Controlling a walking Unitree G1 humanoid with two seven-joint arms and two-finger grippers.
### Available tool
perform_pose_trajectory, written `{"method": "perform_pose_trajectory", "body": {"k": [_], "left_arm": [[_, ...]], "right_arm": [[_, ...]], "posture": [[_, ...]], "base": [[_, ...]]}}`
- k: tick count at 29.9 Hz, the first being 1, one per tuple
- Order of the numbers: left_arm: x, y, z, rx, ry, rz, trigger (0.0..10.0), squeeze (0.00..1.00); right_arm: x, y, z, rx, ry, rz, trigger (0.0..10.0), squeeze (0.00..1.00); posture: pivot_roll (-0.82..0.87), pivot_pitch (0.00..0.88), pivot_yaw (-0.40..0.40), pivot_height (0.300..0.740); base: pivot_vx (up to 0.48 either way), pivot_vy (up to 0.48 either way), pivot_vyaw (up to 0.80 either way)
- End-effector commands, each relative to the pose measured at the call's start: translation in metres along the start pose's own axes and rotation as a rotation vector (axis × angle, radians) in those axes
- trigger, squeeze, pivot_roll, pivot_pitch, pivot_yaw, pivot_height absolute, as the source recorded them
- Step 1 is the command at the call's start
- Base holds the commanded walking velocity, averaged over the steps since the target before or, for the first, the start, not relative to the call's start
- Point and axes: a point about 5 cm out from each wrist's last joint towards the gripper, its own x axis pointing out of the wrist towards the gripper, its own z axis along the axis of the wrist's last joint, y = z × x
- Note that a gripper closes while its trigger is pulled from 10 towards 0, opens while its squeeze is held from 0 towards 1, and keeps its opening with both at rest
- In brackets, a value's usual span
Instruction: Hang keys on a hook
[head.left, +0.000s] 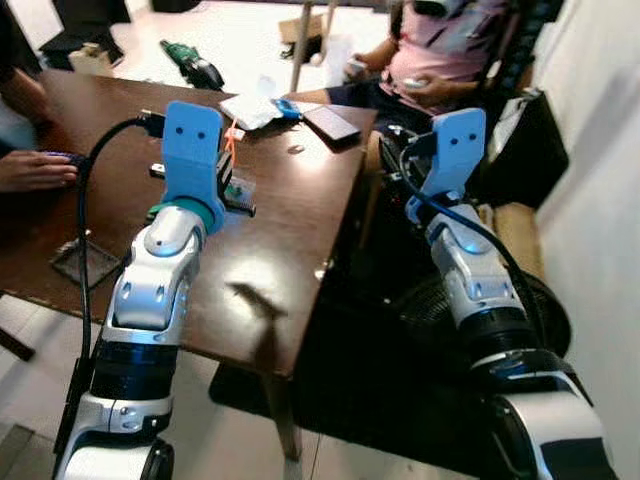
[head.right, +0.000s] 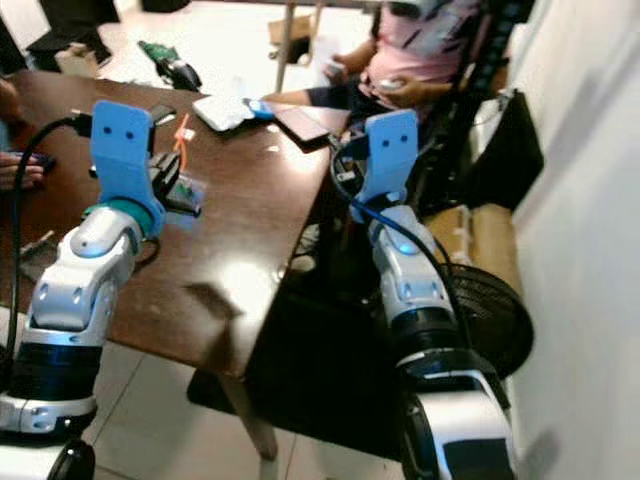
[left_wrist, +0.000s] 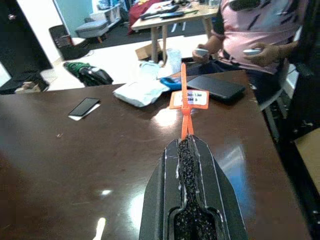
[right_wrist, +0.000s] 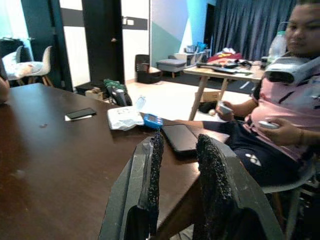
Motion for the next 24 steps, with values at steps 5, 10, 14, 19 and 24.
{"method": "perform_pose_trajectory", "body": {"k": [5,10,14,19,24], "left_arm": [[-0.0005,0.005,-0.0004,0.009,-0.001,0.019,10.0,0.0],[-0.0006,0.004,-0.0011,0.008,0.001,0.014,10.0,0.0],[-0.0009,0.0036,-0.0015,0.002,0.001,0.011,10.0,0.0],[-0.001,0.0036,-0.002,0.0,0.002,0.01,10.0,0.0],[-0.0011,0.0036,-0.0027,0.0,0.003,0.009,10.0,0.0]], "right_arm": [[0.0004,0.0056,-0.0021,0.02,0.0,0.01,10.0,0.0],[0.0006,0.0059,-0.0023,0.02,-0.001,0.011,10.0,0.0],[0.0007,0.0064,-0.0025,0.021,-0.002,0.012,10.0,0.0],[0.001,0.0069,-0.0025,0.021,-0.002,0.013,10.0,0.0],[0.0011,0.0069,-0.0026,0.03,-0.001,0.011,10.0,0.0]], "posture": [[0.09,0.0,0.091,0.74],[0.09,0.0,0.091,0.74],[0.09,0.0,0.092,0.74],[0.09,0.0,0.092,0.74],[0.09,0.0,0.093,0.74]], "base": [[0.0,0.0,0.0],[0.0,0.112,0.0],[0.0,0.339,0.0],[0.0,0.359,0.0],[0.0,0.364,0.0]]}}
